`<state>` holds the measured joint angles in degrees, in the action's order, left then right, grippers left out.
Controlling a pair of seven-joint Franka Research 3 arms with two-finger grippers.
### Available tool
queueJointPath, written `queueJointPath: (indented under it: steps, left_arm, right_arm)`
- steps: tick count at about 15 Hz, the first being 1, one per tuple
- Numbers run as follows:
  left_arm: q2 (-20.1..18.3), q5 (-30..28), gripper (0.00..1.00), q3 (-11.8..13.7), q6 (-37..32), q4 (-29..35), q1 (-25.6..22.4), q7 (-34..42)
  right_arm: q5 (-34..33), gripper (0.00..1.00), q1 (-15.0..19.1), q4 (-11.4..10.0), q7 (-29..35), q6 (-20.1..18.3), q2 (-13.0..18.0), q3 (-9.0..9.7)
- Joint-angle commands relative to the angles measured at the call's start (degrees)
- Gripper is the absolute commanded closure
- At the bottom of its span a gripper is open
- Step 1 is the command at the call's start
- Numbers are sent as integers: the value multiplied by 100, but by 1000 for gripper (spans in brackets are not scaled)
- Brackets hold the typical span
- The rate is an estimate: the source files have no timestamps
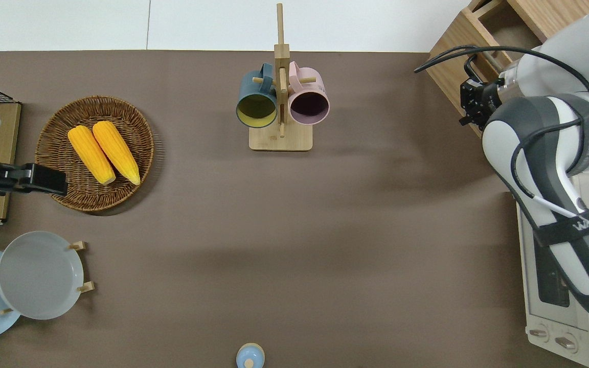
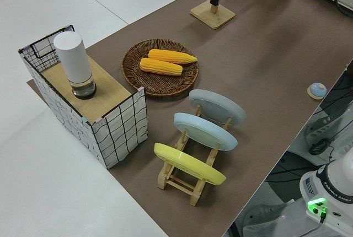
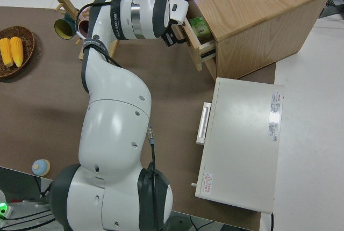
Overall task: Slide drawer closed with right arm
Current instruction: 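Push the drawer front with the right gripper away from the robot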
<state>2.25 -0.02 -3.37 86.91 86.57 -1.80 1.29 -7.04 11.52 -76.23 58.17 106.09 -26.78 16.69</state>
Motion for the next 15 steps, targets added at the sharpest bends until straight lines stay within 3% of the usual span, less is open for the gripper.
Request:
queueJointPath:
  steps: [1, 6, 9, 15]
  left_arm:
    - [65, 98, 7, -40, -113, -140, -31, 56]
    - [65, 98, 7, -40, -113, -140, -31, 56]
    - [65, 98, 7, -40, -113, -149, -31, 56]
    - [65, 98, 7, -40, -113, -140, -31, 56]
  right_arm:
    - [54, 1000, 228, 178, -306, 61, -170, 167]
    - [1, 1000, 438, 187, -640, 61, -214, 220]
    - [-8, 1000, 474, 415, -649, 61, -293, 212]
    - [-34, 1000, 536, 539, -913, 140, -416, 168]
